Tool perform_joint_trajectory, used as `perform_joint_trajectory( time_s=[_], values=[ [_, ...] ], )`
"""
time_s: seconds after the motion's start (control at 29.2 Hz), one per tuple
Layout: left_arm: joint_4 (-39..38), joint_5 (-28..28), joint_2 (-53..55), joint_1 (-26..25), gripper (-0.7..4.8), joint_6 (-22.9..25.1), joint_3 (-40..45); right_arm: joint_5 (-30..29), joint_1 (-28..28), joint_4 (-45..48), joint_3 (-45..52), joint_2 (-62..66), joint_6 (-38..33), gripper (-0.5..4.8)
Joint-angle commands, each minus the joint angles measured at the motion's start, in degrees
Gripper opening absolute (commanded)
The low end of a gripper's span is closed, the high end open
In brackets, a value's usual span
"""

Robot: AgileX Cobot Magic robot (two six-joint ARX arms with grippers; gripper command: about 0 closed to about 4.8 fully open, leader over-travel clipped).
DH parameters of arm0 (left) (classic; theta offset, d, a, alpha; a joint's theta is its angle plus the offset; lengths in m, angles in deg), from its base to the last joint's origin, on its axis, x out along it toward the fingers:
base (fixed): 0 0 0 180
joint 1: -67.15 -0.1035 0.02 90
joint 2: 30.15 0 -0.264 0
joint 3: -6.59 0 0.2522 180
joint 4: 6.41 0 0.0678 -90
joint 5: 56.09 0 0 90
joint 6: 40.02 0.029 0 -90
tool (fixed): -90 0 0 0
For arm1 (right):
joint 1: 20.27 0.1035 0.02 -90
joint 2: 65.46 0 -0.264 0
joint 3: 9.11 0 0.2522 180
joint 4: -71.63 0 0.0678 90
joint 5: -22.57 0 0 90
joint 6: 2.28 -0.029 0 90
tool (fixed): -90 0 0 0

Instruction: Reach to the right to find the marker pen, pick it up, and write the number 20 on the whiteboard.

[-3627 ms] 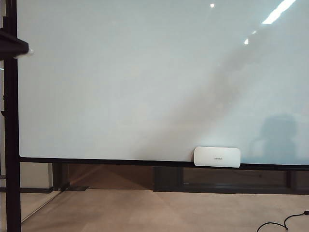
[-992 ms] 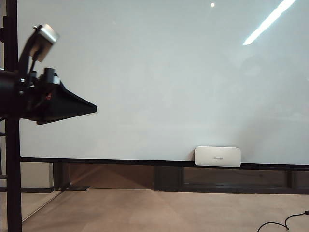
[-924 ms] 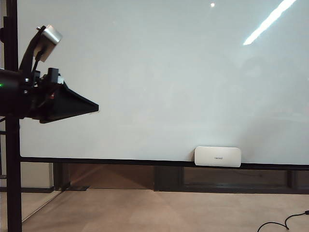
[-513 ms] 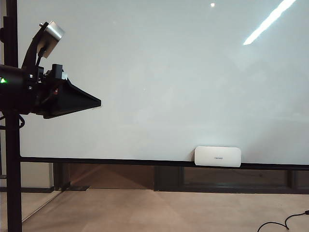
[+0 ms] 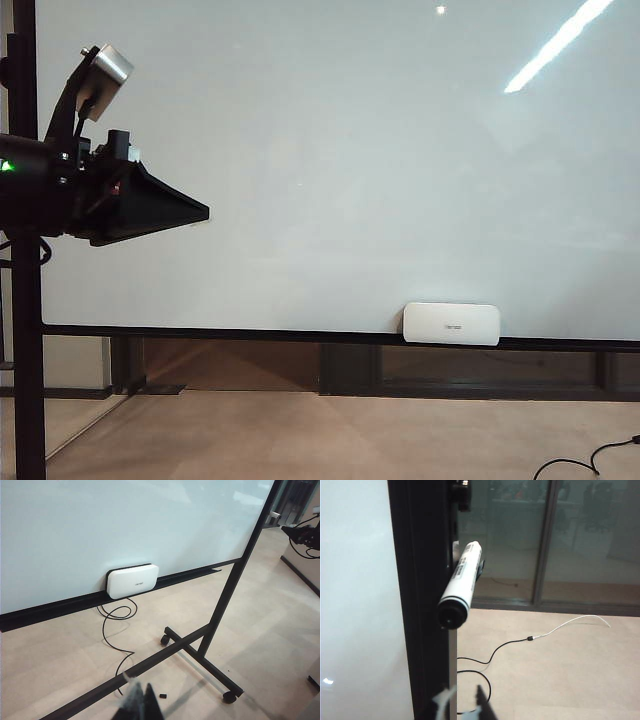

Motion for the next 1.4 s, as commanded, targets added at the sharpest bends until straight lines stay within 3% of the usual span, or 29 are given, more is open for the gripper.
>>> perform_joint_trajectory(
  time_s=[0.03, 0.14, 0.24, 0.38, 0.48, 0.68, 0.86, 1.2, 1.4],
  values=[
    [0.7, 0.8, 0.2, 0.0, -0.05, 0.0, -0.1, 0.2, 0.1, 0.3, -0.4, -0.2, 2.0, 0.66],
    [0.7, 0.8, 0.2, 0.0, -0.05, 0.0, -0.2, 1.2, 0.1, 0.2, -0.4, -0.2, 2.4, 0.68],
    [0.7, 0.8, 0.2, 0.0, -0.05, 0.0, -0.2, 1.1, 0.2, 0.2, -0.5, -0.2, 2.4, 1.21],
    [0.7, 0.8, 0.2, 0.0, -0.05, -0.2, -0.1, 1.1, 0.2, 0.2, -0.7, -0.2, 2.4, 1.24],
    [0.7, 0.8, 0.2, 0.0, -0.05, -0.2, -0.1, 2.0, 0.6, 0.2, -0.8, -0.2, 2.4, 1.58],
    [0.1, 0.3, 0.2, 0.0, -0.05, 0.1, -0.2, 3.9, 2.1, 0.2, -0.8, -0.2, 3.1, 1.59],
    [-3.1, -4.3, 0.2, 0.0, -0.05, 1.6, -1.7, 5.2, 3.0, 0.2, -0.8, -0.2, 4.3, 1.64],
    [-6.2, -5.6, 0.2, 0.0, -0.05, 3.0, -3.6, 10.2, 3.7, 0.2, -0.8, -0.2, 4.3, 1.84],
    [-6.2, -6.0, 0.2, 0.0, -0.05, 3.0, -3.6, 10.2, 3.7, 0.4, -1.9, -0.2, 4.3, 2.13]
  ],
)
